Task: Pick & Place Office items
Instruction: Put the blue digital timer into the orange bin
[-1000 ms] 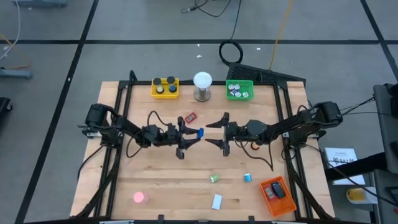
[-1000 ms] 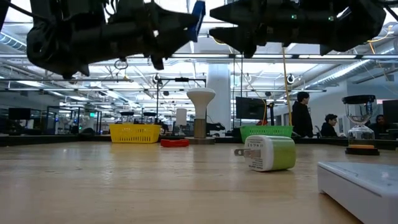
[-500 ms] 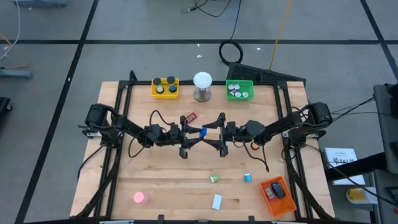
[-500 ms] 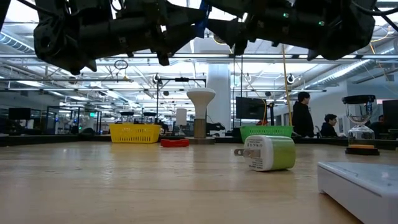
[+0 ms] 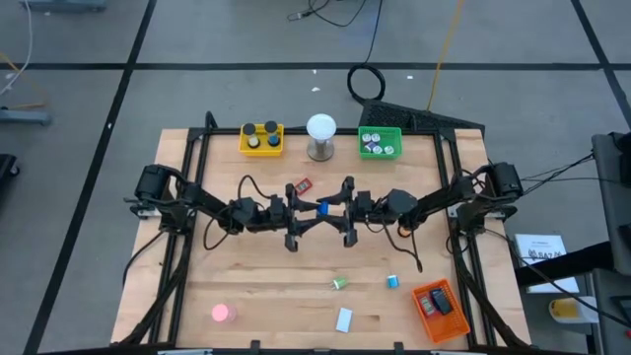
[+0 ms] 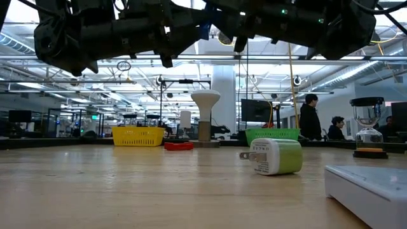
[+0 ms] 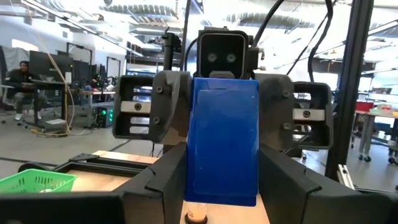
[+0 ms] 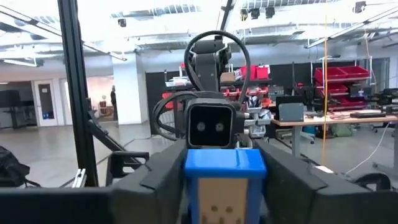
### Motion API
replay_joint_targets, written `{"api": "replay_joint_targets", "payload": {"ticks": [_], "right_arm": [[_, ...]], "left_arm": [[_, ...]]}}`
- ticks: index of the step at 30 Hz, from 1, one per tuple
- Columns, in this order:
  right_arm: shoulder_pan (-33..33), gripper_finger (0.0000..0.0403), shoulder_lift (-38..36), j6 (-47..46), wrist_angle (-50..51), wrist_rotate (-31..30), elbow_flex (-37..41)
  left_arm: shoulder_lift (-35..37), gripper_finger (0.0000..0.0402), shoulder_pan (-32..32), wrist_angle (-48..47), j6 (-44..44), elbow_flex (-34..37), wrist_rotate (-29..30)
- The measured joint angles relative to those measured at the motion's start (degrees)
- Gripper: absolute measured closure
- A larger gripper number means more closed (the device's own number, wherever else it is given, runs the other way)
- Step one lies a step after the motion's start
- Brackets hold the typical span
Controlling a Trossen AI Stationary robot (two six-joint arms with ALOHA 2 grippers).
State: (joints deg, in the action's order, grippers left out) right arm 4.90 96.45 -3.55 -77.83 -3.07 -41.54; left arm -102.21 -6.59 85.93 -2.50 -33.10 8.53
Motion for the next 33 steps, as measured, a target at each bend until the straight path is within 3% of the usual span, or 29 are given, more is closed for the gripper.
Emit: {"api": "replay_joint_targets", "payload": {"ticks": [3, 7, 14, 18, 22, 27, 33], "right_arm": [[0.1, 0.0254, 0.0, 1.3, 0.1, 0.0, 0.0], [0.1, 0.0254, -0.5, 2.4, 1.0, 0.2, 0.1], [0.3, 0.0254, -7.3, 2.8, 11.1, -3.0, 0.0], [1.5, 0.0254, -15.4, 1.8, 26.6, -10.4, -0.1], [4.1, 0.0254, -22.9, -3.4, 50.7, -19.8, -3.0], [8.1, 0.0254, -26.3, -11.7, 76.0, -28.3, -9.2], [11.7, 0.0254, -25.6, -25.6, 96.2, -28.8, -13.2]], "left_arm": [[0.0, 0.0232, 0.0, -0.5, 0.4, 0.0, -0.3], [0.1, 0.0226, -0.4, -1.9, 0.8, 0.0, -0.5], [0.2, 0.0164, -0.7, -3.3, 2.0, 0.4, -0.1], [3.8, 0.0124, -0.8, -12.1, 4.0, 0.4, 0.4], [9.1, 0.0108, -1.9, -25.7, 4.3, 0.4, 4.1], [12.9, 0.0130, -4.2, -35.5, 4.8, 0.4, 7.6], [13.2, 0.0172, -6.4, -39.0, 2.5, 0.4, 8.5]]}}
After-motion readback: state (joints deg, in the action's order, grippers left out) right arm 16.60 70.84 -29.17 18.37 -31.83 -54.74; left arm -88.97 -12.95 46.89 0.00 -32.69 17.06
